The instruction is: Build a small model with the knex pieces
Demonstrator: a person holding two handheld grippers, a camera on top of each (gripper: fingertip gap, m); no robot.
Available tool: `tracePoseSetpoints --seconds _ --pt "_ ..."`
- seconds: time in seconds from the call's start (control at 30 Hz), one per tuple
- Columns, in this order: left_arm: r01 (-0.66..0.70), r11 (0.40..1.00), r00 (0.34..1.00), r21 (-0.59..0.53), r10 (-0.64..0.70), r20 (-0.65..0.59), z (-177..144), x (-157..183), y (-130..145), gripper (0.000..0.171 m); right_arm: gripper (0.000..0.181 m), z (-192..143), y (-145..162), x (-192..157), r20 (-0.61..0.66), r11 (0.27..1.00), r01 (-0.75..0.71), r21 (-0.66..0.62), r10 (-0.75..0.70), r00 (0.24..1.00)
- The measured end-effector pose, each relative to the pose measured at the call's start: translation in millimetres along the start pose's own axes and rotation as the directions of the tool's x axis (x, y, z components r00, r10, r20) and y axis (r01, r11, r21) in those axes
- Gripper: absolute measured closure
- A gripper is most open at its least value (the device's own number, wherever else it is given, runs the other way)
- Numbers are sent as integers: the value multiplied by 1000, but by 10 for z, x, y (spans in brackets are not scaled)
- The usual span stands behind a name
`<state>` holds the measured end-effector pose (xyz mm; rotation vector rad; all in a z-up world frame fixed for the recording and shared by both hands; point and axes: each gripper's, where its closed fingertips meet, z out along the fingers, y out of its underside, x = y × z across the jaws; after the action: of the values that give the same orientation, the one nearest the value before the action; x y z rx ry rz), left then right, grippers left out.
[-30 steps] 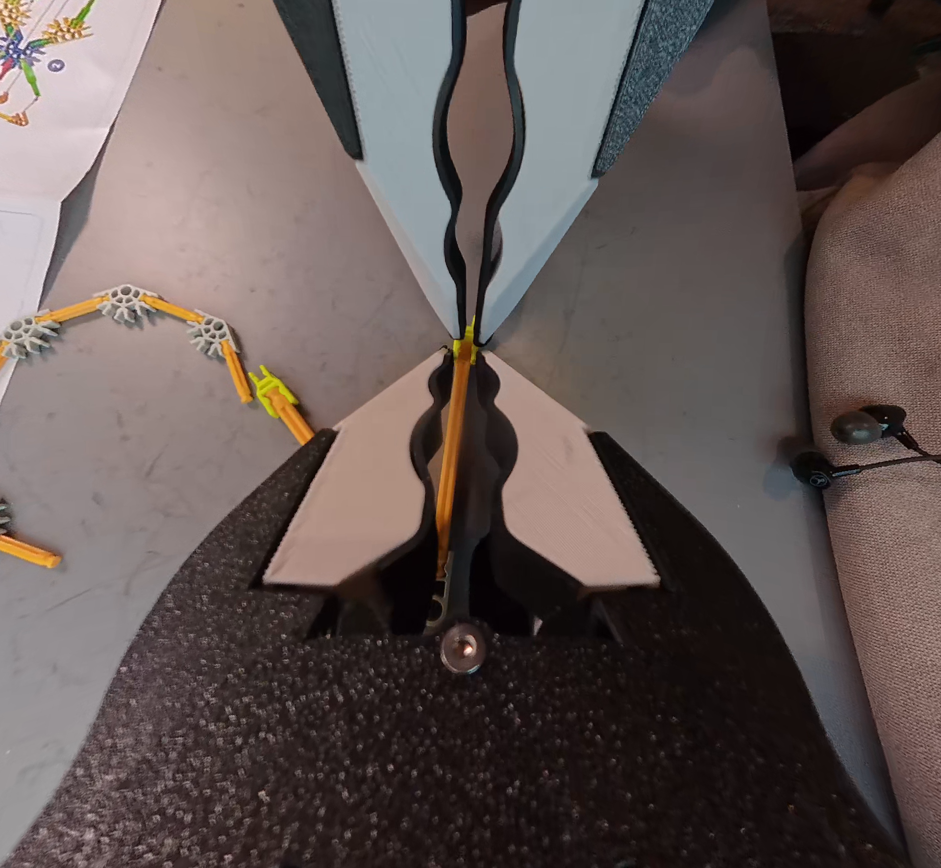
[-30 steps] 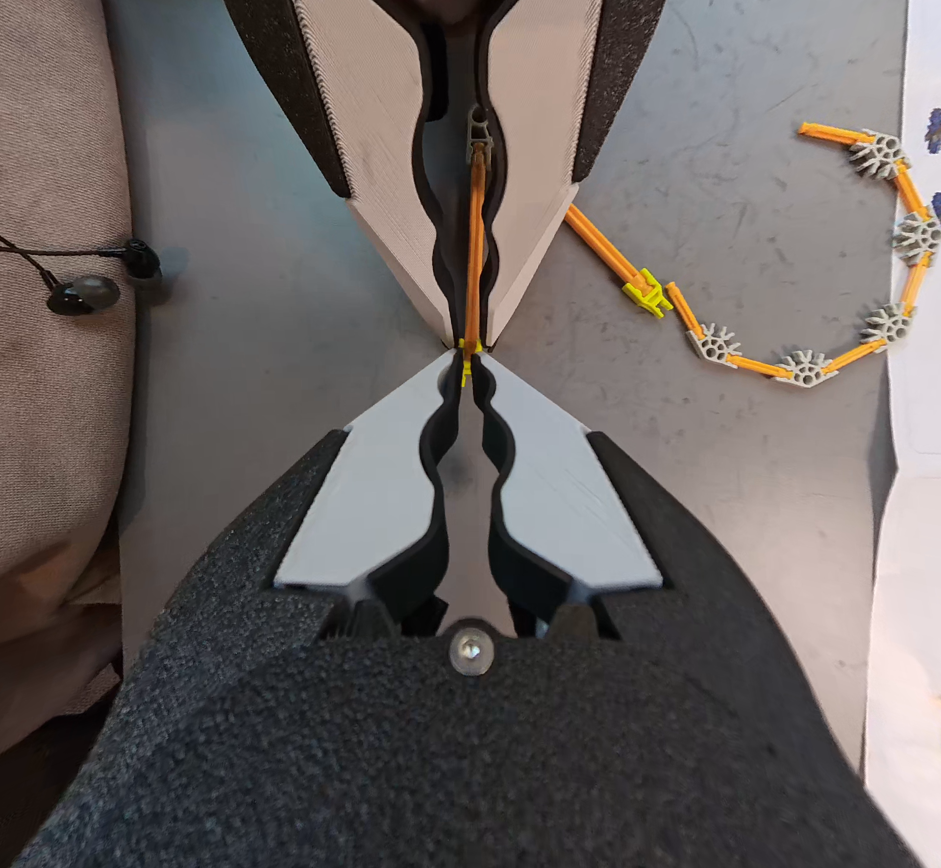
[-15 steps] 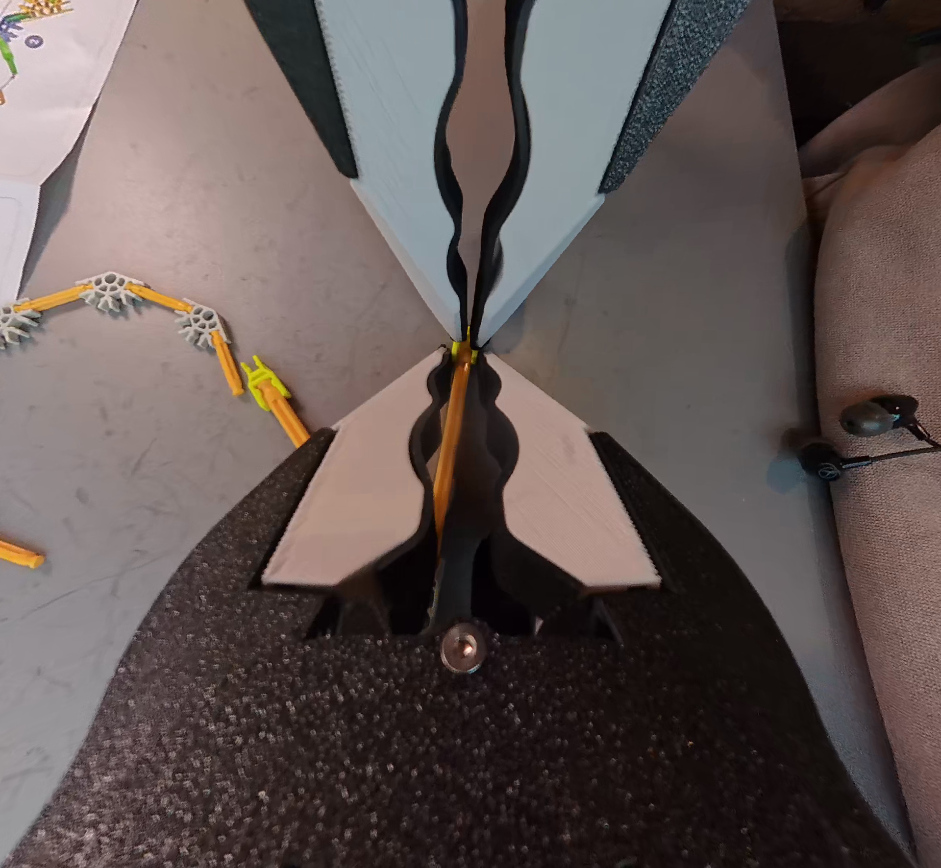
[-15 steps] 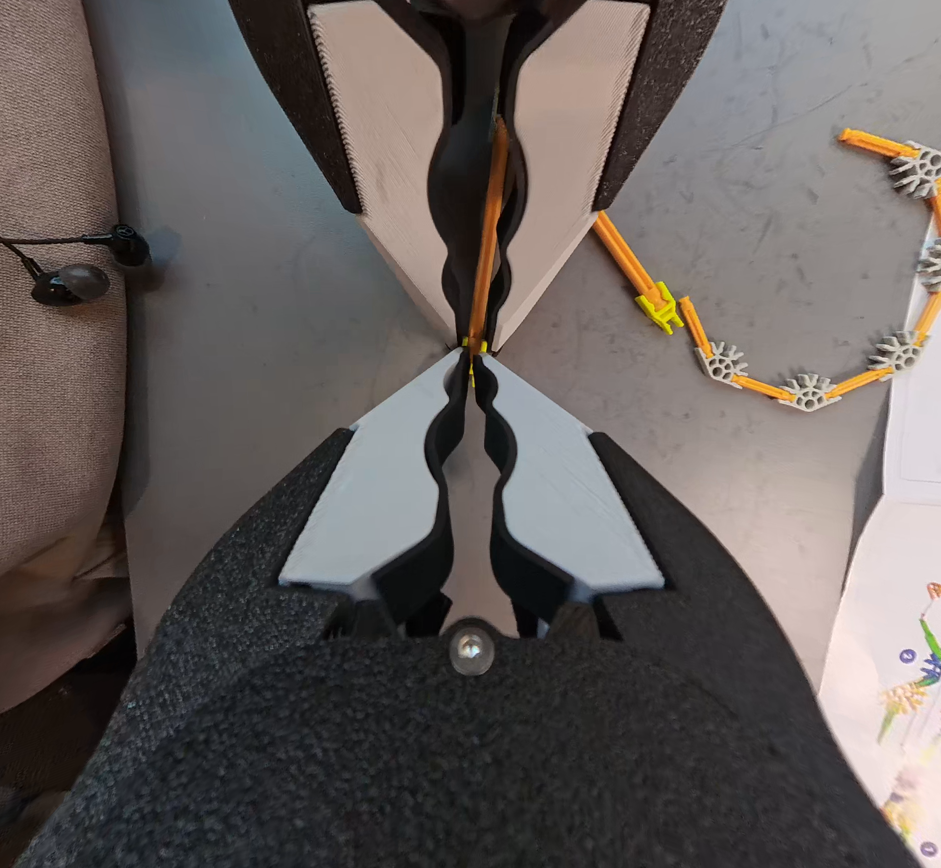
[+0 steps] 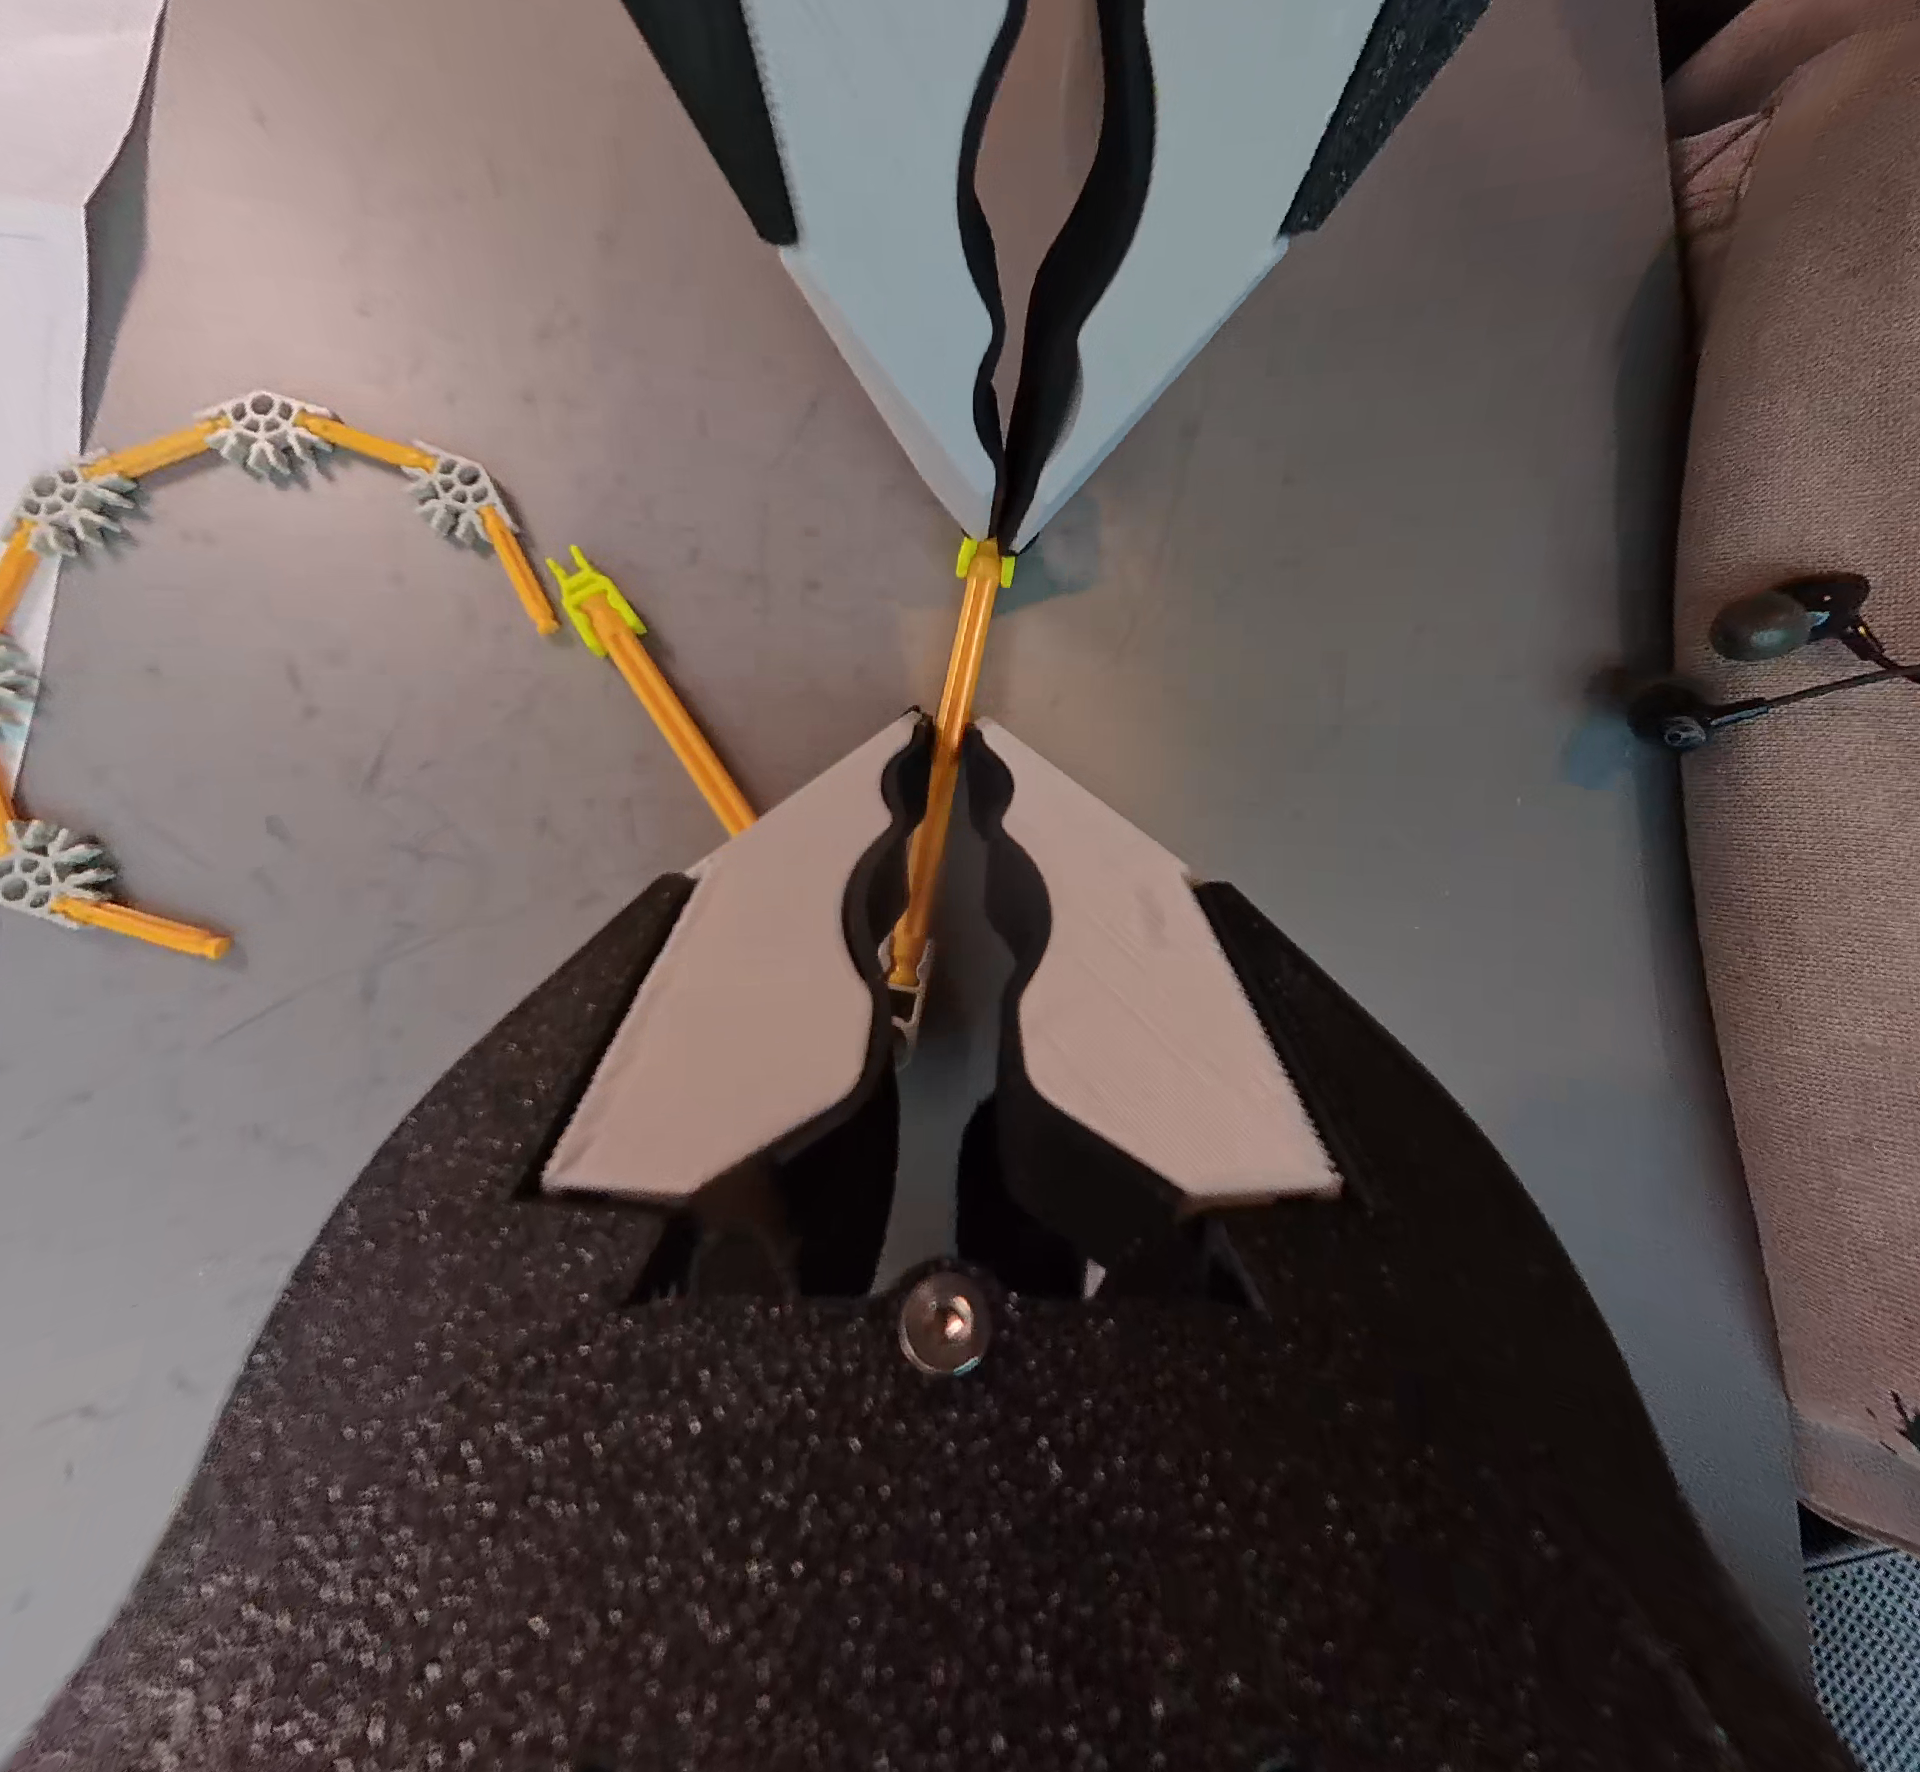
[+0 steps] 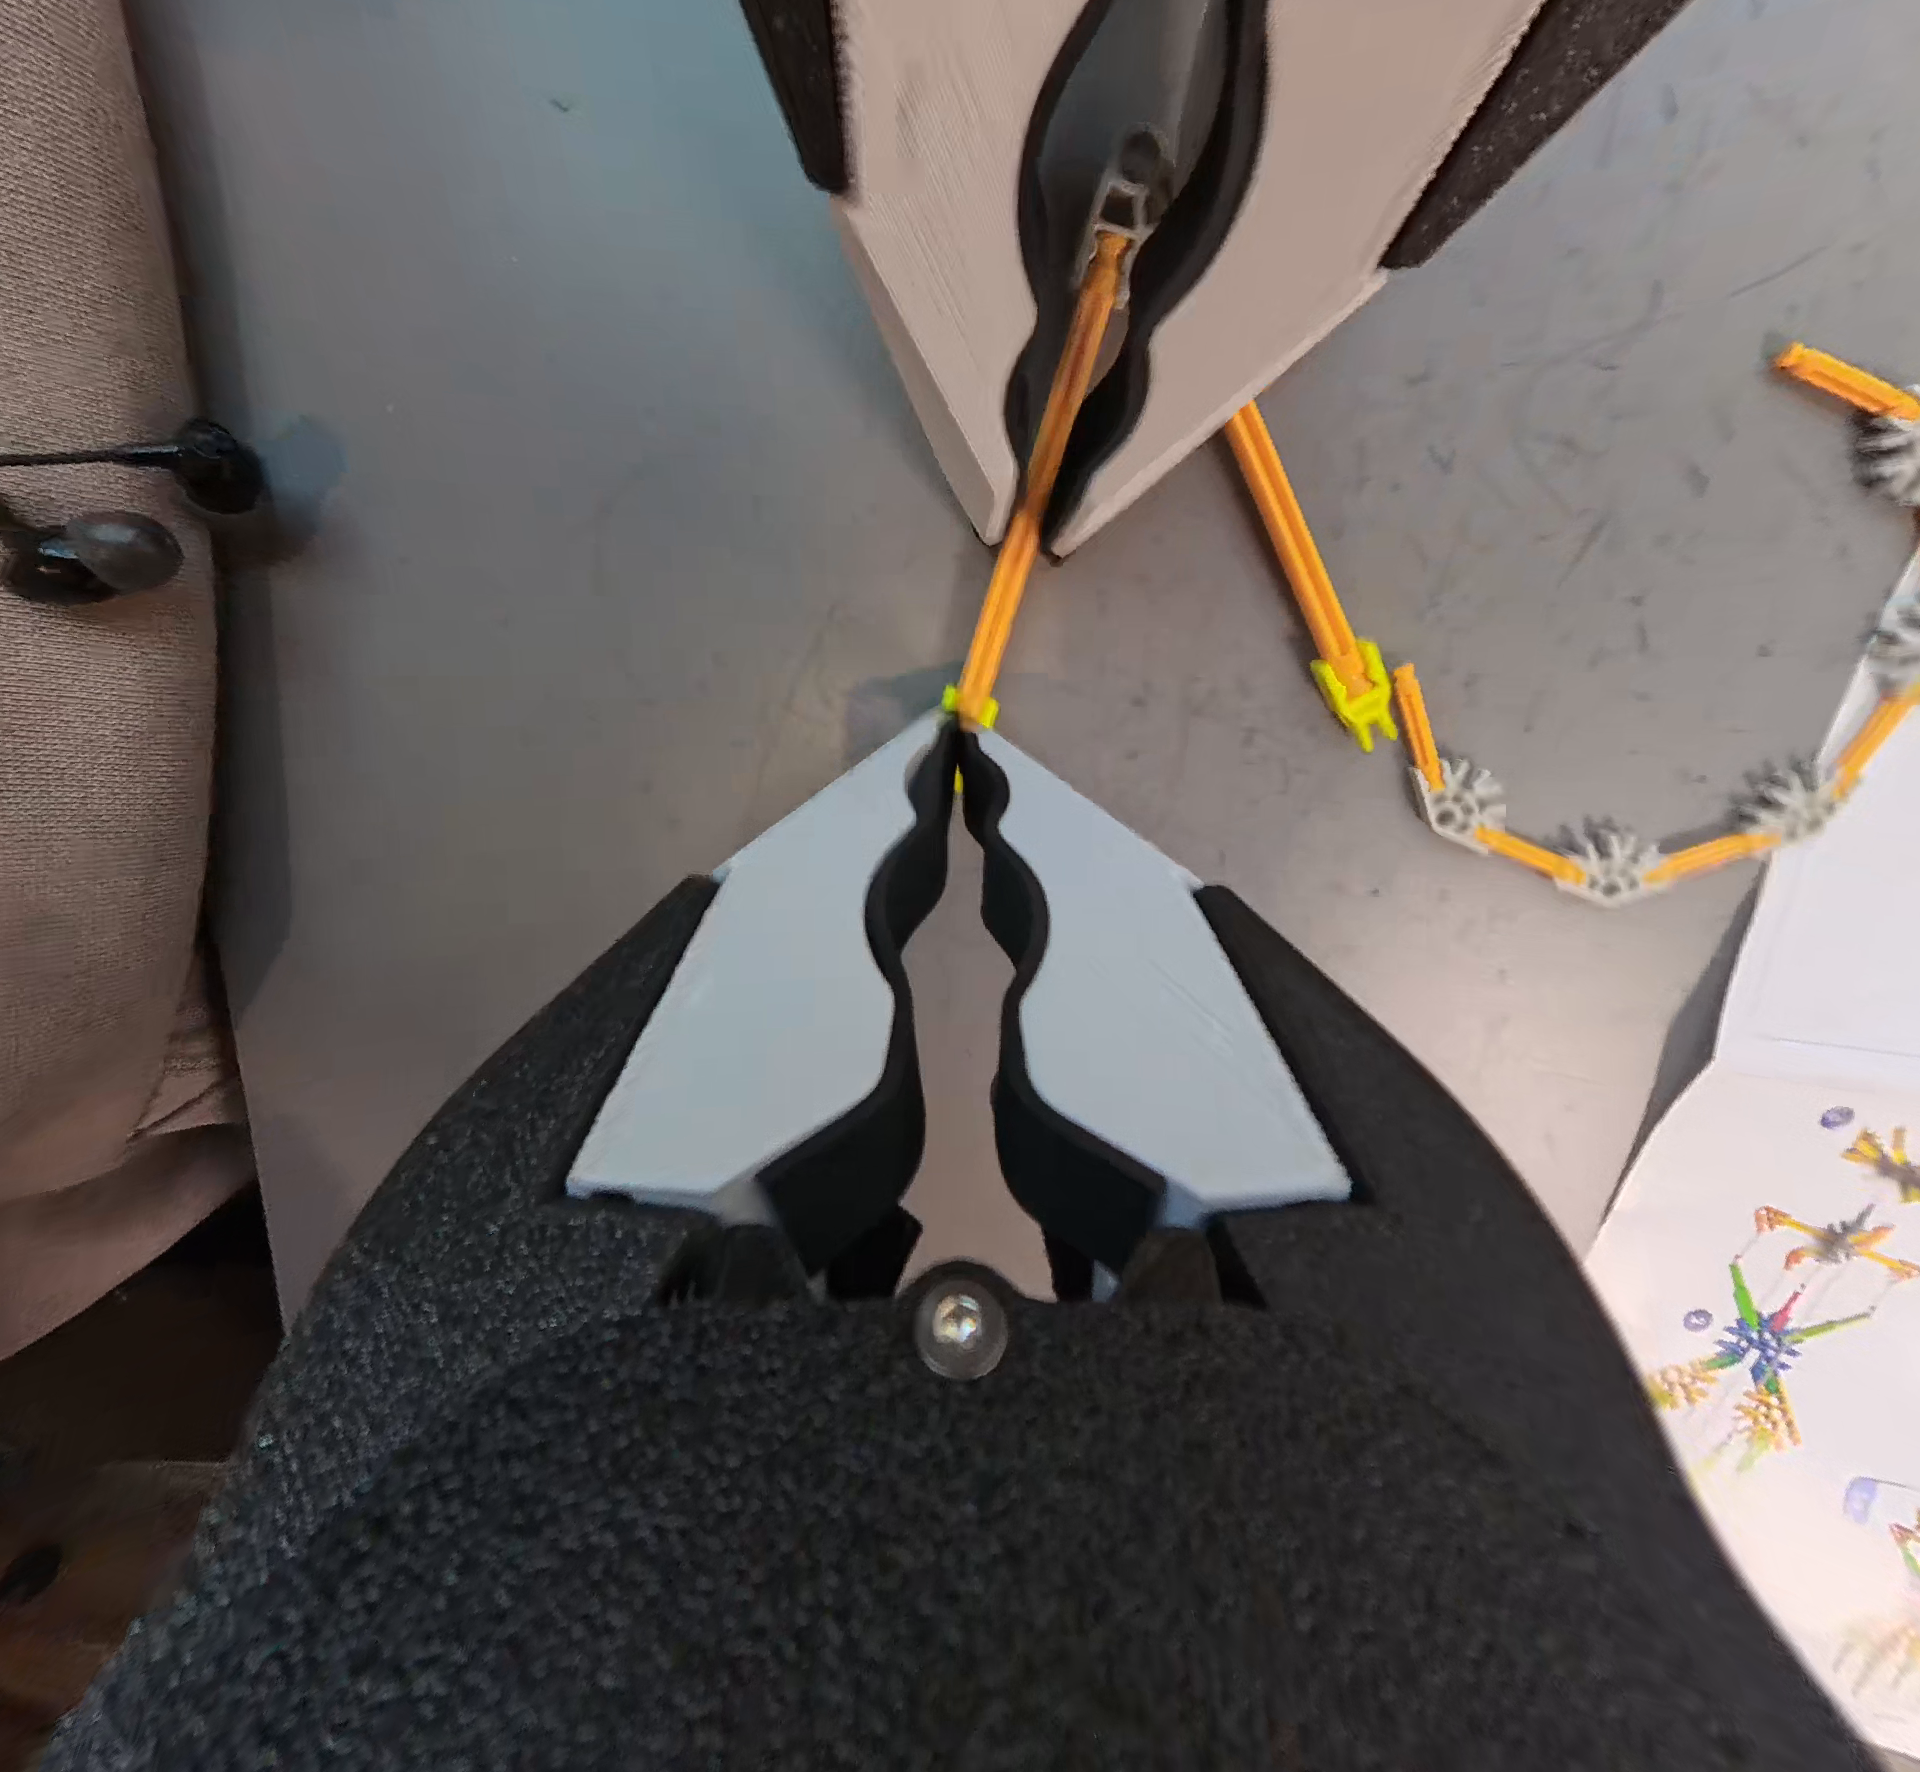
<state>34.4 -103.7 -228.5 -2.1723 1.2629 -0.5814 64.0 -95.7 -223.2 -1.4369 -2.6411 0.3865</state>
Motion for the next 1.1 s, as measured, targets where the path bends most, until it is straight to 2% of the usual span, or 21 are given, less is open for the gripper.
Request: tracePoseSetpoints --seconds 0.33,0.47,0.57,0.87,1.0,1.1 --pt "14 1000 1000 17 -14 -22 1 2 -1 166 181 -2 1 21 22 999 -17 48 16 1000" --pt "12 1000 1000 16 -12 -16 2 1 -3 166 165 -95 20 32 58 978 -112 177 103 993" --pt "18 1000 1000 17 -17 -18 1 1 -4 166 160 -89 116 25 12 971 -119 209 119 993" --pt "41 998 998 49 -38 -51 -10 -6 -17 165 161 22 84 26 -33 944 -133 301 149 988" --pt "79 986 993 145 -65 -96 -135 -24 -138 163 173 37 34 78 -45 940 -119 319 140 989" --pt "130 973 991 191 -125 -39 -213 -219 -153 163 173 29 65 55 -34 950 -59 308 72 997"
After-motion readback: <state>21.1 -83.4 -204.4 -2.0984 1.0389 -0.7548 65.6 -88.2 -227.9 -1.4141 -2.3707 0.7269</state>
